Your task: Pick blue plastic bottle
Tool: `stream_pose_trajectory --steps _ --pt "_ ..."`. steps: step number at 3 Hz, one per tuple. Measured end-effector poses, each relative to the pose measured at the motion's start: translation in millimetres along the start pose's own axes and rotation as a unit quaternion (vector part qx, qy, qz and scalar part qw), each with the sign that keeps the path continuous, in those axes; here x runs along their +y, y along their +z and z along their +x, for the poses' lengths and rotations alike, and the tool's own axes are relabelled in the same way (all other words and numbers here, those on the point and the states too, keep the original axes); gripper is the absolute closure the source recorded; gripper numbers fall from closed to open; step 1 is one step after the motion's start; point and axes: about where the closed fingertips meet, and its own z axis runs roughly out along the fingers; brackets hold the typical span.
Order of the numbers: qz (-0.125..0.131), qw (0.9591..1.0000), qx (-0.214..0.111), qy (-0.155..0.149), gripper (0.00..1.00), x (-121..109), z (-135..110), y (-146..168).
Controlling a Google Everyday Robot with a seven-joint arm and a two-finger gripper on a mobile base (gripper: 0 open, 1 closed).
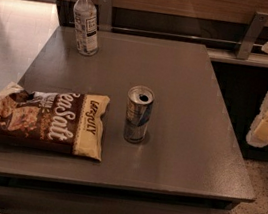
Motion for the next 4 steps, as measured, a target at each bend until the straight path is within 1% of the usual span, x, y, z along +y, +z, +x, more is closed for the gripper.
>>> stream_pose_trajectory --steps 1,2,3,4 --pt "0.000 1.0000 0.000 0.000 0.00 0 0 0" --pt "0.004 1.0000 -0.006 0.001 0.00 -5 -2 -1" --pt "0.027 0.9972 -0.067 0.022 0.00 -40 -19 5" --pt "0.042 0.9840 -0.164 0.055 0.00 -68 -42 21"
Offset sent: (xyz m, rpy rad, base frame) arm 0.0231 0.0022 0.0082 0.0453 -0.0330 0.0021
